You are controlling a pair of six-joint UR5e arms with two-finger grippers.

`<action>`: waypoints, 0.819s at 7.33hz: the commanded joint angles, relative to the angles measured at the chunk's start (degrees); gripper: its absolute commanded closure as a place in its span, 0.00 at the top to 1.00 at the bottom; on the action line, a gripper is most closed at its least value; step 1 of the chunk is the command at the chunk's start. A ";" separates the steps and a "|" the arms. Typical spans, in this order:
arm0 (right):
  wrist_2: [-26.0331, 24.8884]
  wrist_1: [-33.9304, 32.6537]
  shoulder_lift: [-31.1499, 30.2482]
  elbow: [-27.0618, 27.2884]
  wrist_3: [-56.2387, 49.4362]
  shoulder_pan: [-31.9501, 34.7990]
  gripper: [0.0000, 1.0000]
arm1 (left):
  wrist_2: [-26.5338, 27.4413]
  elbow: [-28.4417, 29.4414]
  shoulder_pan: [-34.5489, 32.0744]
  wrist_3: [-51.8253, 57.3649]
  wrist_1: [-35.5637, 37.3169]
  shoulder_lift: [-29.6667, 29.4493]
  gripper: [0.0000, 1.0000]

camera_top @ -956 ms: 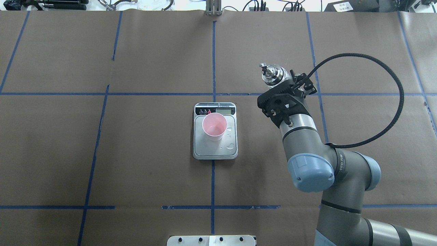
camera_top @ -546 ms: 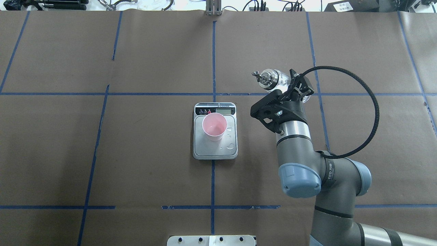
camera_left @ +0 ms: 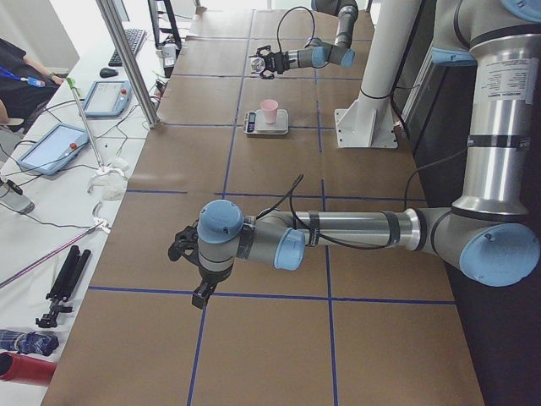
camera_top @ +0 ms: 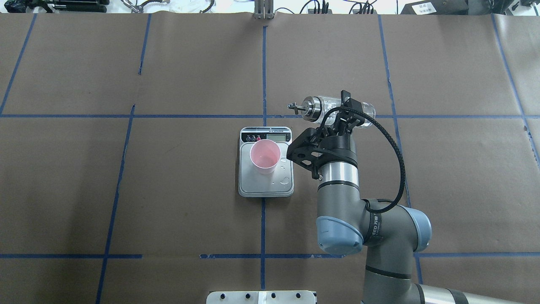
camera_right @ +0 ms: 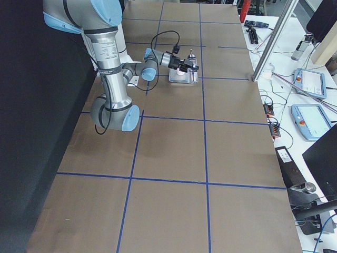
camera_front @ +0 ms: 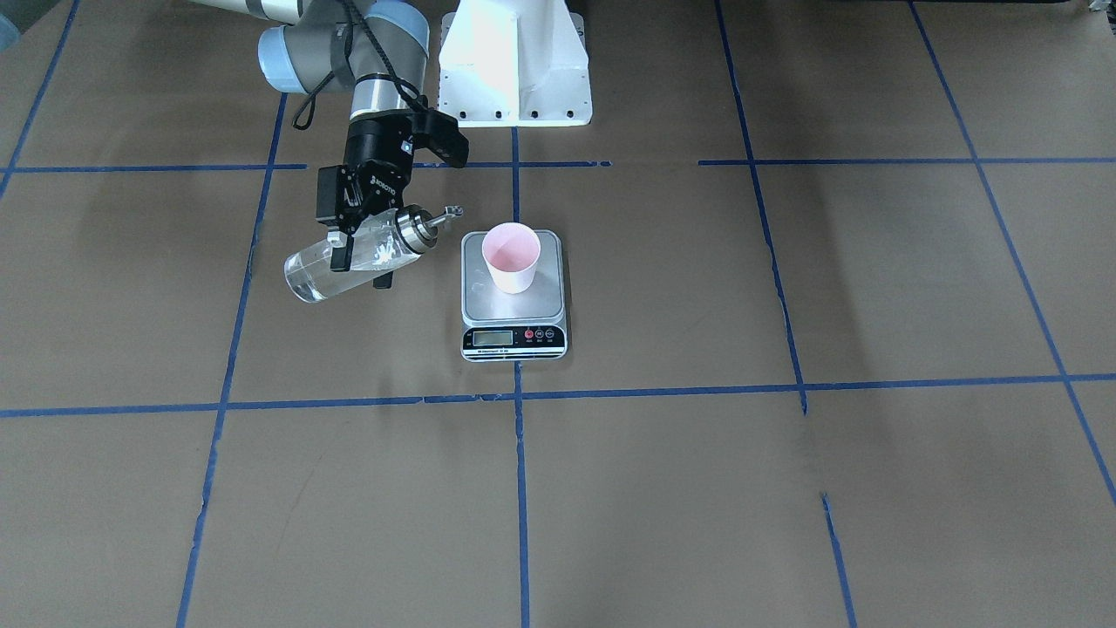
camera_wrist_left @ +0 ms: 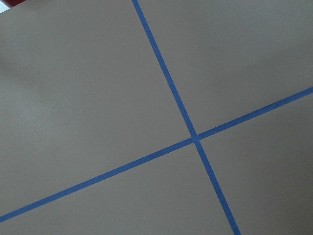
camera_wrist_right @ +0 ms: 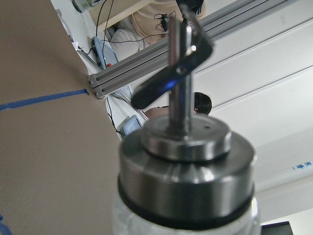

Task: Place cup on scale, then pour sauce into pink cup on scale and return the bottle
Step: 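Lift the sauce bottle and carry it toward the pink cup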

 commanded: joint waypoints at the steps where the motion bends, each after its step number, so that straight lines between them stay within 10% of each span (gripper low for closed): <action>1: -2.26 -2.51 0.21 -0.27 -7.95 -0.37 0.00 | 0.01 0.17 0.04 -0.05 -0.02 -0.22 1.00; 6: -7.63 -4.71 0.56 -3.43 -11.94 -2.30 0.00 | 0.10 0.17 0.04 -0.05 0.16 -0.75 1.00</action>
